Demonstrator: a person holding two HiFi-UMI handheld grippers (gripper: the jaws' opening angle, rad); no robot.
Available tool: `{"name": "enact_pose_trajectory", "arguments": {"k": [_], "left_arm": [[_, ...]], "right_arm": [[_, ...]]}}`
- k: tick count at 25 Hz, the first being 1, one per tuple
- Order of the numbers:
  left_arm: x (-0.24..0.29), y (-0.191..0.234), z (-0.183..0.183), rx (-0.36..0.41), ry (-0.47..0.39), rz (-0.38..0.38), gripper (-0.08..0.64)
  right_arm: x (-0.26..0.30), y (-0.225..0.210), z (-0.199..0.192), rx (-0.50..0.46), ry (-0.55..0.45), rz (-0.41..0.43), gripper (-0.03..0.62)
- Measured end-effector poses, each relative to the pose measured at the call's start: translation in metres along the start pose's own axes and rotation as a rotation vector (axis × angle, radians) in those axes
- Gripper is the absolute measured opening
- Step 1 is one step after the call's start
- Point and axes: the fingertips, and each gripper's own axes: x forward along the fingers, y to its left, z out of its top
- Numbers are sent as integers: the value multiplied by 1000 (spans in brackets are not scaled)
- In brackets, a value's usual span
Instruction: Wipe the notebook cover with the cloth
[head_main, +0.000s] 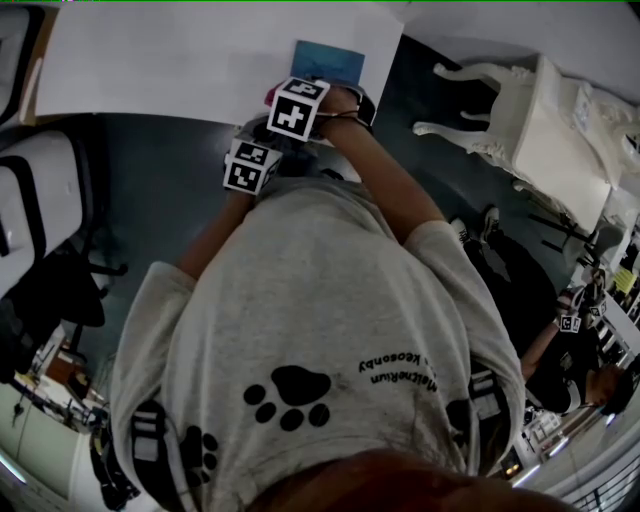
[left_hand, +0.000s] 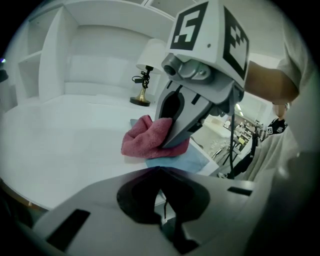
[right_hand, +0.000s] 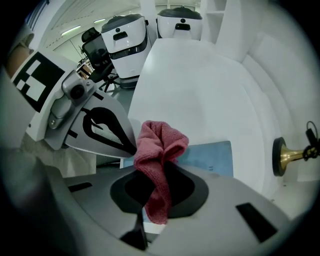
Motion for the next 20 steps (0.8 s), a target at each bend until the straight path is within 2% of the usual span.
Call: {"name": "enact_pose_trajectory", "arguments": {"k": [20], "left_arm": [[2, 3, -6, 15, 0, -4, 12]], "right_arm": [[-8, -3, -102, 173, 69, -18, 60]]}}
